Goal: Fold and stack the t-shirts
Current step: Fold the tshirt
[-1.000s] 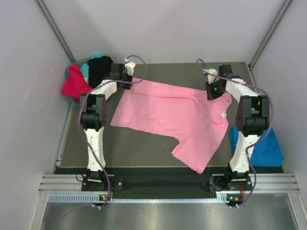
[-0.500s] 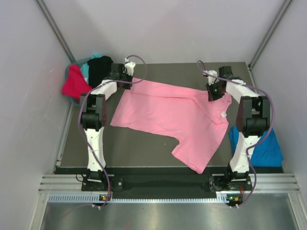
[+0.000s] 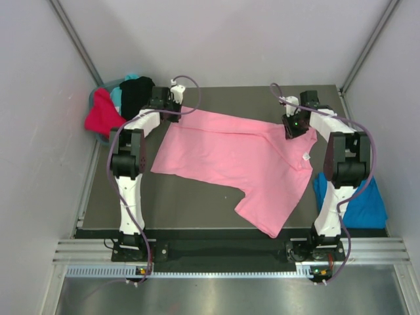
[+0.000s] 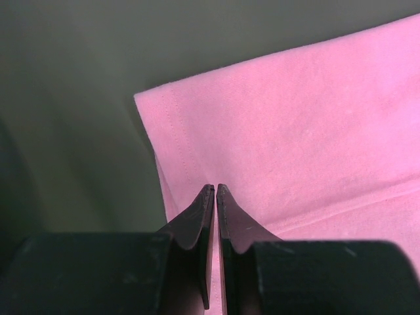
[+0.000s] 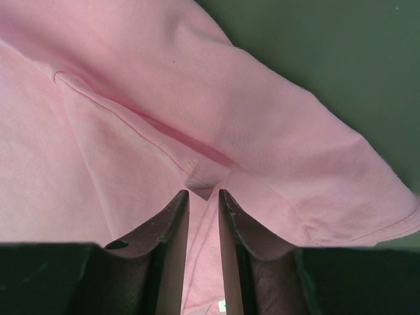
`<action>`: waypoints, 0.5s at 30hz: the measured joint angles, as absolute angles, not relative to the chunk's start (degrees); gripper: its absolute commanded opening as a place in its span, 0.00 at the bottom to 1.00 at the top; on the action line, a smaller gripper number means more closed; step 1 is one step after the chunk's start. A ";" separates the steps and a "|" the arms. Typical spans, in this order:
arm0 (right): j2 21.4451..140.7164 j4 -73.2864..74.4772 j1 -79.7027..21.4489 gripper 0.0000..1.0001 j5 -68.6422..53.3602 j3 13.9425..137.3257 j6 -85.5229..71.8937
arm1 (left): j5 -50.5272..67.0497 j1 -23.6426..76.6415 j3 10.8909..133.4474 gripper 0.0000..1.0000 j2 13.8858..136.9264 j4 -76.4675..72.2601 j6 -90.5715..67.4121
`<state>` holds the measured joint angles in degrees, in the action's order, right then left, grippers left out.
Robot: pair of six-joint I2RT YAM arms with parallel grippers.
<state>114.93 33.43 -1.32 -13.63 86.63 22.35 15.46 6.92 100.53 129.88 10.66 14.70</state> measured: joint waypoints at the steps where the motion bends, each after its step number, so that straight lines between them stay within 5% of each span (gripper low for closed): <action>1: 114.93 33.43 -1.32 0.21 -13.65 86.65 22.37 | 15.46 6.96 100.53 0.10 129.88 10.66 14.72; 11: 114.96 33.52 -1.32 0.00 -15.53 87.57 22.35 | 15.07 7.55 100.53 0.10 129.88 10.66 14.94; 15: 114.93 33.50 -1.32 0.00 -15.90 87.57 22.31 | 15.05 7.60 100.53 0.10 129.88 10.66 14.98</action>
<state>114.93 33.50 -1.32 -15.90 87.57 22.31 15.05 7.60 100.53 129.88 10.66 14.98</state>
